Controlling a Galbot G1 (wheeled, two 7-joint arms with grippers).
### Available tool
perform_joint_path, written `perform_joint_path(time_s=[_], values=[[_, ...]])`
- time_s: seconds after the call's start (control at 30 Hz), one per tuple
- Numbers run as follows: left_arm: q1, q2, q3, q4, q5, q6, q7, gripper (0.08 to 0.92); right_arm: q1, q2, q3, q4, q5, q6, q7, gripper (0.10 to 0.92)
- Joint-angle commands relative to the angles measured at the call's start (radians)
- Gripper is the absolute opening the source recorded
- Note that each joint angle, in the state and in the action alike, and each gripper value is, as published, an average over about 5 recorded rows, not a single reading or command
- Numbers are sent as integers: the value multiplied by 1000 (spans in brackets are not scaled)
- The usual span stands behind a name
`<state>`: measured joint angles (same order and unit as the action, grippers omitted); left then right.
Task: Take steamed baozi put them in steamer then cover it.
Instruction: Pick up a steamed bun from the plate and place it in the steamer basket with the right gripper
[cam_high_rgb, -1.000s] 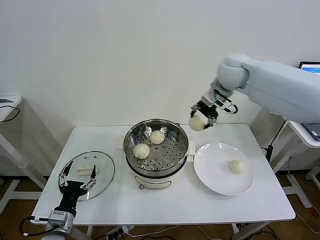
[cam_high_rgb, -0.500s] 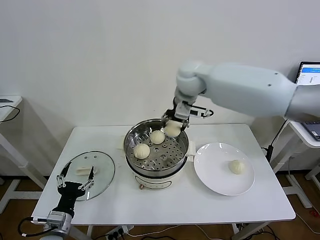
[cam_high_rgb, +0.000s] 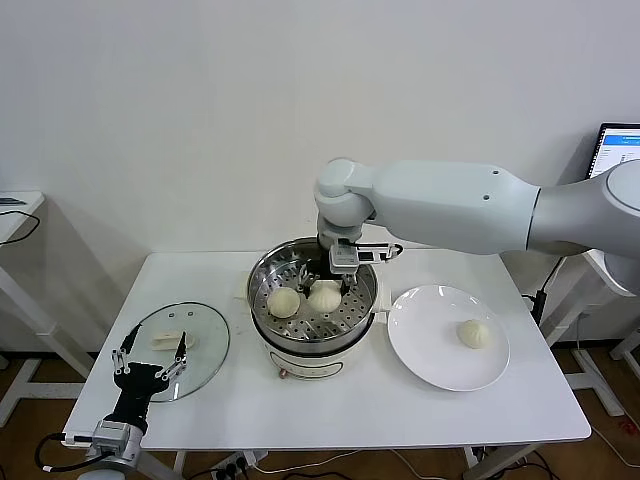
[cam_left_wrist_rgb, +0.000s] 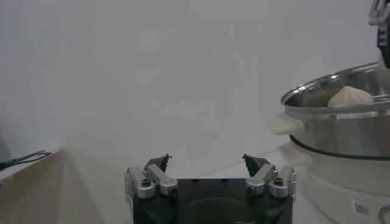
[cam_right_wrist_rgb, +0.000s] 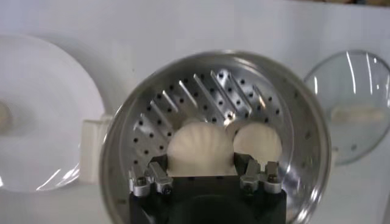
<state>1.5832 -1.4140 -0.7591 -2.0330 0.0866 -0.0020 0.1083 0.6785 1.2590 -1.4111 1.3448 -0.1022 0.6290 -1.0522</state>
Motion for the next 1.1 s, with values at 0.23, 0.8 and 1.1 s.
perform_joint_path(time_s=[0.23,0.8,1.1], values=[[-2,2,-11,1,-3,0,2,823,-61,54,-24,-32,-6,15,5,704],[0,0,-12,-4,-3,0,2,823,-99,81,-12,-63,-11,-15,6,704],[4,0,-15,-11,-3,0,1,823,-110,87,-7,-67,-12,-28,11,704]])
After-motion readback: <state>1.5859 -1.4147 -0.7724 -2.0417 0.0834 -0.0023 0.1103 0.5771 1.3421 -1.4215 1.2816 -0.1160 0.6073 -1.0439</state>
